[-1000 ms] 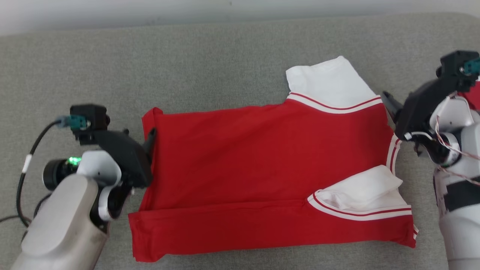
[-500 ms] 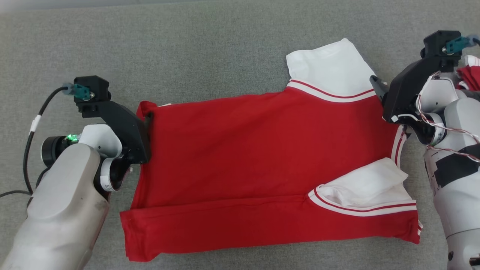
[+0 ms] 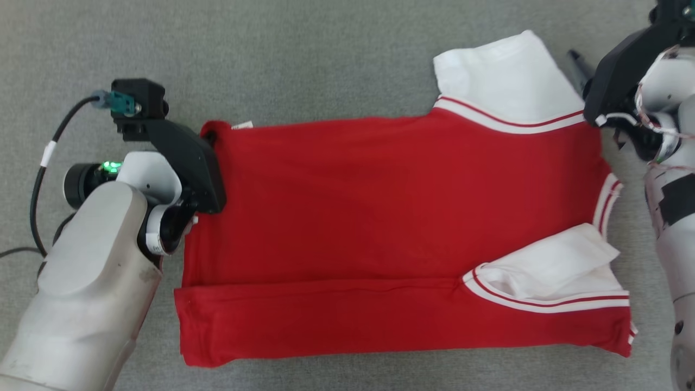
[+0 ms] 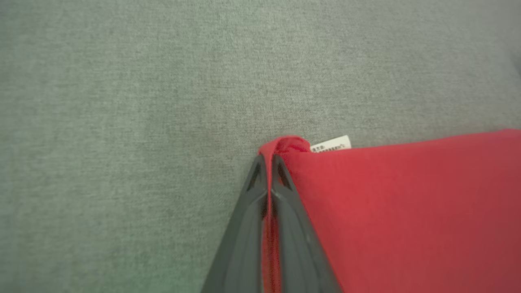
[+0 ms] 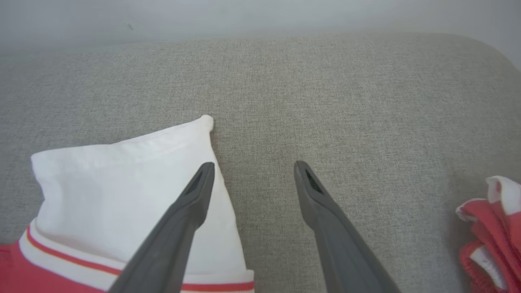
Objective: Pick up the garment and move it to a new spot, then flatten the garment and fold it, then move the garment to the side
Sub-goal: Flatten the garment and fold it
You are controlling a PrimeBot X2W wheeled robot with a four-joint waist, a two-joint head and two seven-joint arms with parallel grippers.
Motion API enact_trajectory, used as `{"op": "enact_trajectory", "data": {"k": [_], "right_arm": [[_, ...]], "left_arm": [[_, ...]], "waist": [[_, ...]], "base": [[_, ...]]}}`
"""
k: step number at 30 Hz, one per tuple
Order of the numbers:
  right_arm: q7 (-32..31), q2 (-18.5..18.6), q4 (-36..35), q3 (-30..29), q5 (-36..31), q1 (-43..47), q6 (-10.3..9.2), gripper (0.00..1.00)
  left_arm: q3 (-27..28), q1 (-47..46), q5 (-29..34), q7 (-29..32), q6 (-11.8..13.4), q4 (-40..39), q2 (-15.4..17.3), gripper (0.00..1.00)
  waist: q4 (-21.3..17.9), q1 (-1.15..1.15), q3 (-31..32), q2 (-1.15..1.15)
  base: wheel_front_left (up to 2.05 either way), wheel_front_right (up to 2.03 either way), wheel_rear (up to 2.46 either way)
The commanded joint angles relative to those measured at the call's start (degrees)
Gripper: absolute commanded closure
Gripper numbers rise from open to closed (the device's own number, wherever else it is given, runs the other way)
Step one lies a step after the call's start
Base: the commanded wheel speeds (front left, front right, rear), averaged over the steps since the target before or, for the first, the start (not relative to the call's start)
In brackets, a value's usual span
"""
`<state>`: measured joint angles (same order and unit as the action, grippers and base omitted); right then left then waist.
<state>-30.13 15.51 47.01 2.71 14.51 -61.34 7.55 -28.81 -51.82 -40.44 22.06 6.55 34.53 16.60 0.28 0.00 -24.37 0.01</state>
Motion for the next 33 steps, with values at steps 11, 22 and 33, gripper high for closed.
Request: {"op": "enact_trajectory", "data": {"k": [11,22,33], "right_arm": [[1.89,-0.26,4.58,-2.00,0.50,-6.46,-0.15,0.00],[-2.00,-2.08,8.58,3.66,3.70,-6.06,0.07,0.54],[15.75,1.10,5.19,6.32,3.53,-4.44,-0.15,1.00]], "left_arm": [[-0.94,-0.90,1.05,-1.80,-0.01,-5.46,0.37,1.00],[-1.79,0.91,0.69,-2.10,0.32,-7.96,0.06,1.00],[2.55,3.20,0.88,-15.29,3.61,-4.33,-1.48,1.00]], "waist": [[4.43,0.00,-7.88,-0.01],[4.91,0.00,-8.44,-0.01],[2.83,0.00,-2.92,-0.01]], "base": [[0.00,0.00,0.00],[0.00,0.00,0.00],[0.00,0.00,0.00]]}}
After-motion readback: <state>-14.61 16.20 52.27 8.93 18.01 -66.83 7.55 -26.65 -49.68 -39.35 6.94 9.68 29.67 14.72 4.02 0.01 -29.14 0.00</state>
